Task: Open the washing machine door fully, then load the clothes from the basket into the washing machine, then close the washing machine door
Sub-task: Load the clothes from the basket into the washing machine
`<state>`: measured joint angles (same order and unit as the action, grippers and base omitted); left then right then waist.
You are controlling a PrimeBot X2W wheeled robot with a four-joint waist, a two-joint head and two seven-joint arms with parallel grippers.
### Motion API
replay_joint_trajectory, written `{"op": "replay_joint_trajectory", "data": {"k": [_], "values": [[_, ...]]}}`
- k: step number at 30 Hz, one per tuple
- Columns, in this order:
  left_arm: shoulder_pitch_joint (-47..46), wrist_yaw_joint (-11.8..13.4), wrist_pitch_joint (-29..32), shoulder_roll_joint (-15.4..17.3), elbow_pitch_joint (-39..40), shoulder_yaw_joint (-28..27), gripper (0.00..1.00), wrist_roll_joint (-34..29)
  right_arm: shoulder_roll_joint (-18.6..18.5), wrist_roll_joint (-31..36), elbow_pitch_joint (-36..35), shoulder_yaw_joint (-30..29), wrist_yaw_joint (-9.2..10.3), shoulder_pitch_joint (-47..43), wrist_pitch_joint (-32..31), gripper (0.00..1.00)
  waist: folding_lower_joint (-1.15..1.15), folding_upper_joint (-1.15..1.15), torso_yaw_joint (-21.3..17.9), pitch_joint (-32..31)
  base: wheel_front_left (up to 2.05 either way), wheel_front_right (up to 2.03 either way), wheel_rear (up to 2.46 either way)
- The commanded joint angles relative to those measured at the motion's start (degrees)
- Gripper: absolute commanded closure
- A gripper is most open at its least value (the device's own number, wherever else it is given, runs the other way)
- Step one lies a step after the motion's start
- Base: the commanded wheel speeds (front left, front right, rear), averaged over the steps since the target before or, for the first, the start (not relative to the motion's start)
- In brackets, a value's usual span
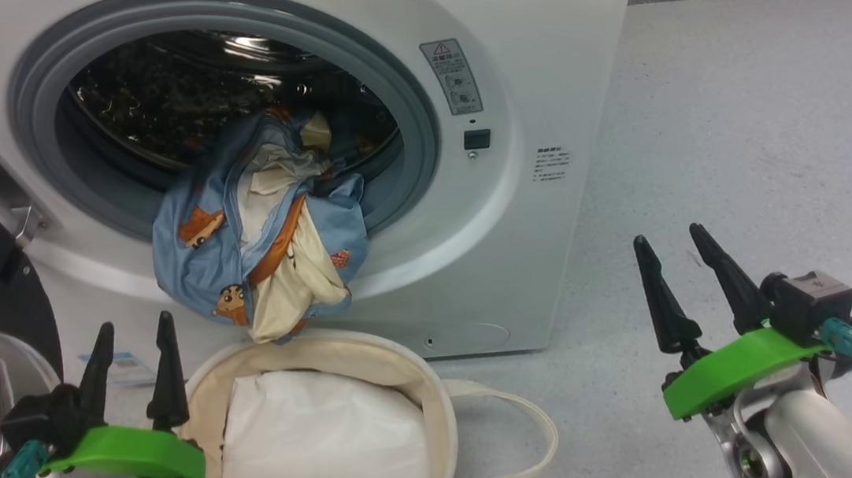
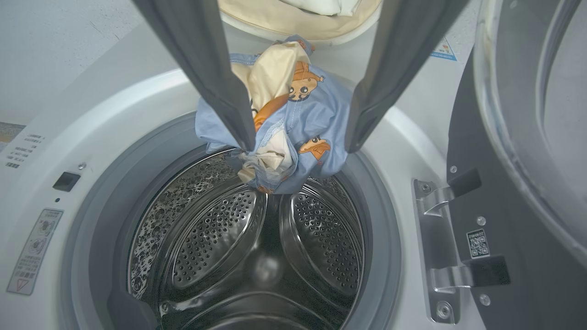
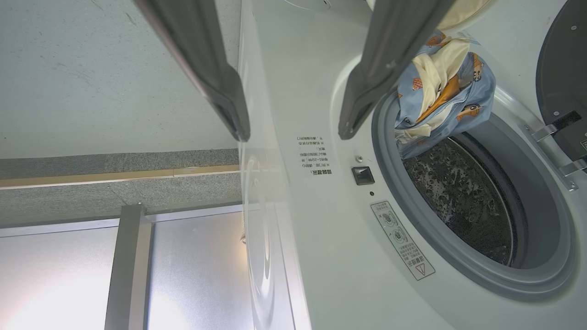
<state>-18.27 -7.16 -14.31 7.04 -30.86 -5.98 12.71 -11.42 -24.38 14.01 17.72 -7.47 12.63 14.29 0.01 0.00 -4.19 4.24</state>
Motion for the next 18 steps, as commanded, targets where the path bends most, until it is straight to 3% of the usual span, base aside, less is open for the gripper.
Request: {"op": "replay_joint_trajectory", "data": {"k": [1, 18], "values": [[-0.9, -0.3, -0.7, 1.3, 2.1, -2.1, 0.00, -0.3, -0.4, -0.1, -1.8, 1.0, -0.02, 0.7, 0.7, 0.00, -0.01, 0.00, -0.1, 0.0, 0.00, 0.00, 0.00], [-0.4, -0.3, -0.7, 0.7, 2.1, -3.1, 0.00, -0.9, -0.3, -0.1, -1.4, 1.4, -0.02, 1.2, 0.7, 0.00, -0.01, 0.00, -0.4, 0.2, 0.00, 0.00, 0.00]]}}
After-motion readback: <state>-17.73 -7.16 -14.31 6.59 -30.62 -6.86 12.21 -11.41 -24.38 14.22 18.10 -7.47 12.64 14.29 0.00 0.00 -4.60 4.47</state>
